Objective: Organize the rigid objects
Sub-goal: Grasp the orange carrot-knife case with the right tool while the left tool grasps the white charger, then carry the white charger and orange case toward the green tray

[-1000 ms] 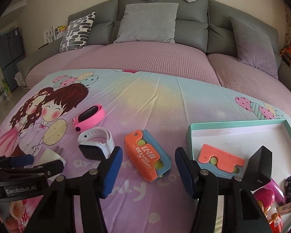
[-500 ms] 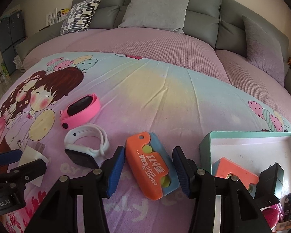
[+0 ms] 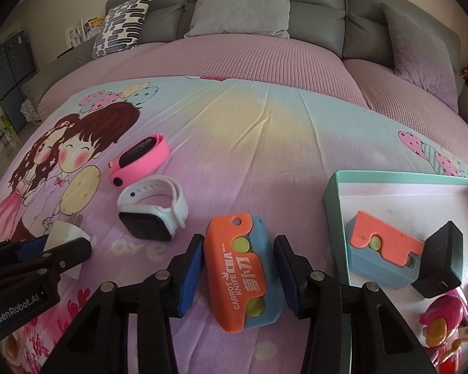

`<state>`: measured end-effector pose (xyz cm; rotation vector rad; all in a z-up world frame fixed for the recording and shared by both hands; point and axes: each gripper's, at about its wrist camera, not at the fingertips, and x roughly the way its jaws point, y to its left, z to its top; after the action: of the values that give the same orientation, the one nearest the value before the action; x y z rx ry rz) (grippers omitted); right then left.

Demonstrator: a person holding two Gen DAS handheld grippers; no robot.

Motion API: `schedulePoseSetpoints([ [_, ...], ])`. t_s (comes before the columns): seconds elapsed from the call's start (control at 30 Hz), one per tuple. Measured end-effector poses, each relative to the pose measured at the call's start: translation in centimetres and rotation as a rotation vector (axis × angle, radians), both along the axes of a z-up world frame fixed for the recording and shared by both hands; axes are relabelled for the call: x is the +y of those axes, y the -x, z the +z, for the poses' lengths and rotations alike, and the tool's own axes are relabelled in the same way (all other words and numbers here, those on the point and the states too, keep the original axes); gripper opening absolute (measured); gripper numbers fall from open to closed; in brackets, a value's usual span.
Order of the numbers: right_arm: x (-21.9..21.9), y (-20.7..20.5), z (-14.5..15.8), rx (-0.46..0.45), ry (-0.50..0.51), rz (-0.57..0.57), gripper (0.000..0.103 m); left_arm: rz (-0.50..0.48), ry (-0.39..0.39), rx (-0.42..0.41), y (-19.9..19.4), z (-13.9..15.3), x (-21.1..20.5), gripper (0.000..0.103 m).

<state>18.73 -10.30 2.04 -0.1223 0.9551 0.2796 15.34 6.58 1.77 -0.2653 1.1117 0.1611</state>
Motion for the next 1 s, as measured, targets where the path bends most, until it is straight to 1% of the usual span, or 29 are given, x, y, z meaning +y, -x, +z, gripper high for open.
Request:
schedulePoseSetpoints([
  [0.17, -0.8, 1.7, 0.3, 0.016, -0.025, -0.027, 0.048, 0.004, 0.003, -0.005, 0.1, 0.2, 0.1, 0.045],
  [0.4, -1.8, 4.0, 2.1, -0.019, -0.054, -0.054, 0.047, 0.014, -0.022, -0.049, 0.8, 2.0, 0.0, 0.045],
  [0.53, -2.0, 4.4, 2.8, -0.049, -0.046, -0.047, 0.047, 0.007, -0.028, -0.085, 1.0, 3.3, -0.4, 0.045],
  [0.77, -2.9, 4.8, 4.1, -0.088, -0.075, -0.050, 0.046, -0.005, -0.042, -0.131, 1.2, 5.1, -1.4, 0.045],
  [0.9, -3.9, 5.3, 5.8, -0.130, -0.121, -0.062, 0.046, -0.021, -0.042, -0.160, 1.3, 6.2, -2.2, 0.045],
  [1.0, -5.1, 5.8, 7.7, -0.186, -0.172, -0.077, 0.046, -0.027, -0.033, -0.200, 1.6, 7.3, -2.6, 0.045],
])
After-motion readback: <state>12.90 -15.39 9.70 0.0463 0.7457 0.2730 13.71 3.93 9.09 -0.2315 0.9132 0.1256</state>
